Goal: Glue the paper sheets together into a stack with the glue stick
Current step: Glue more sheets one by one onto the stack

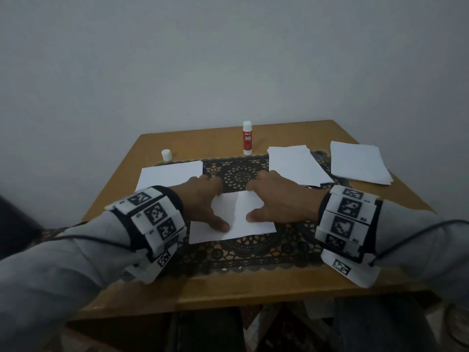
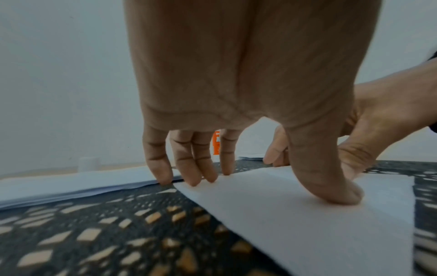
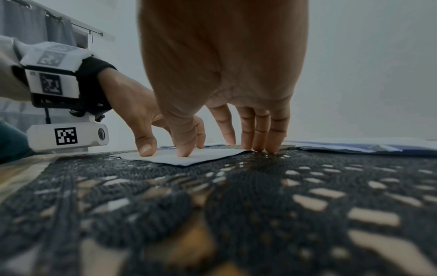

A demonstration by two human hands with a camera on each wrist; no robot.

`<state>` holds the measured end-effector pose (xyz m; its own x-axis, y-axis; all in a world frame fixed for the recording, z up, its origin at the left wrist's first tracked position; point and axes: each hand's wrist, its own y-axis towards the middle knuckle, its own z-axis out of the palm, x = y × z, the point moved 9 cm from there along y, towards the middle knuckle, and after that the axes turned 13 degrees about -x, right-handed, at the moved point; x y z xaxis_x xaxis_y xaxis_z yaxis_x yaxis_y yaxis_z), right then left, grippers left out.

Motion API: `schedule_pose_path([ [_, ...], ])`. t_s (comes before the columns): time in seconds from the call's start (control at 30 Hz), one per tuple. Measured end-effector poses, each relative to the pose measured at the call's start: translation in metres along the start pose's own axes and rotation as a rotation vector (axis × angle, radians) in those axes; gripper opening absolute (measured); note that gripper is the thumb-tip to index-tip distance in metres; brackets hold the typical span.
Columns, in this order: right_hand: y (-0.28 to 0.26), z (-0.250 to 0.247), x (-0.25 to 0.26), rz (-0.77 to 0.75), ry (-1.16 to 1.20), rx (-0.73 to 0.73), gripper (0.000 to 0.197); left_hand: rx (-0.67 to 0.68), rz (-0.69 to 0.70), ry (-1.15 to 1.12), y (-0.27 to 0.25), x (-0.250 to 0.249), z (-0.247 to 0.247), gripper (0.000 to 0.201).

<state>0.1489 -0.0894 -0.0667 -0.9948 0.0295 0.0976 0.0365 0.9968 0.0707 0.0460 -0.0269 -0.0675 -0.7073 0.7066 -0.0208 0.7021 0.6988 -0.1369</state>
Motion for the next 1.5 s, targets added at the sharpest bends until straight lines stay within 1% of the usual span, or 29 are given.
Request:
schedule_pose_path([
  [0.13,0.000,-0.001,0.001,0.002,0.008,-0.006,0.063,-0.019,0.018,-0.032,-0.001,0.002,-0.002,0.072],
  [0.23,0.001,-0.002,0.002,-0.005,0.038,-0.024,0.062,-0.017,0.035,-0.051,0.000,0.004,-0.003,0.074],
  [0.37,0.001,-0.007,0.008,-0.026,0.157,-0.073,0.057,-0.017,0.043,-0.070,0.004,0.007,-0.002,0.077],
  [0.53,0.001,-0.014,0.010,-0.014,0.302,-0.130,0.043,-0.051,0.004,-0.191,0.002,0.013,-0.003,0.069],
  [0.67,-0.001,-0.017,0.009,-0.006,0.385,-0.162,0.032,-0.084,0.013,-0.164,-0.001,0.018,-0.006,0.061],
  [0.77,-0.002,-0.022,0.009,-0.003,0.418,-0.189,0.031,-0.128,0.022,-0.194,-0.004,0.020,-0.007,0.060],
  [0.8,-0.003,-0.025,0.009,-0.006,0.438,-0.203,0.031,-0.152,0.031,-0.206,-0.005,0.019,-0.009,0.052],
  [0.9,-0.002,-0.031,0.002,0.019,0.530,-0.235,0.037,-0.282,0.083,-0.248,-0.009,0.018,-0.023,0.012],
  [0.93,-0.001,-0.032,-0.001,0.038,0.562,-0.239,0.039,-0.323,0.098,-0.271,-0.011,0.020,-0.030,0.009],
  [0.97,0.000,-0.032,-0.004,0.069,0.610,-0.239,0.041,-0.360,0.117,-0.296,-0.014,0.022,-0.037,0.013],
  [1.03,0.003,-0.034,-0.011,0.148,0.762,-0.243,0.036,-0.405,0.125,-0.365,-0.017,0.028,-0.051,0.010],
  [1.07,0.005,-0.037,-0.012,0.186,0.827,-0.254,0.029,-0.415,0.117,-0.382,-0.019,0.034,-0.057,0.008],
  [1.13,0.013,-0.044,-0.010,0.238,0.895,-0.278,0.010,-0.441,0.110,-0.408,-0.020,0.047,-0.067,0.016],
  [1.17,0.019,-0.046,-0.007,0.256,0.922,-0.275,0.009,-0.451,0.109,-0.420,-0.019,0.055,-0.070,0.021],
  [1.2,0.025,-0.047,-0.002,0.274,0.948,-0.270,0.013,-0.455,0.099,-0.431,-0.017,0.062,-0.072,0.023],
  [1.23,0.032,-0.046,0.001,0.288,0.959,-0.266,0.015,-0.454,0.086,-0.440,-0.016,0.070,-0.072,0.021],
  [1.3,0.047,-0.047,0.010,0.279,0.910,-0.279,0.017,-0.443,0.043,-0.435,-0.014,0.083,-0.070,0.015],
  [1.4,0.070,-0.047,0.022,0.257,0.866,-0.285,0.019,-0.417,-0.036,-0.432,-0.008,0.106,-0.065,0.016],
  [1.43,0.078,-0.045,0.024,0.263,0.882,-0.280,0.016,-0.408,-0.078,-0.459,-0.006,0.116,-0.064,0.018],
  [1.5,0.092,-0.037,0.025,0.313,0.945,-0.263,0.014,-0.365,-0.212,-0.588,-0.003,0.143,-0.055,0.022],
])
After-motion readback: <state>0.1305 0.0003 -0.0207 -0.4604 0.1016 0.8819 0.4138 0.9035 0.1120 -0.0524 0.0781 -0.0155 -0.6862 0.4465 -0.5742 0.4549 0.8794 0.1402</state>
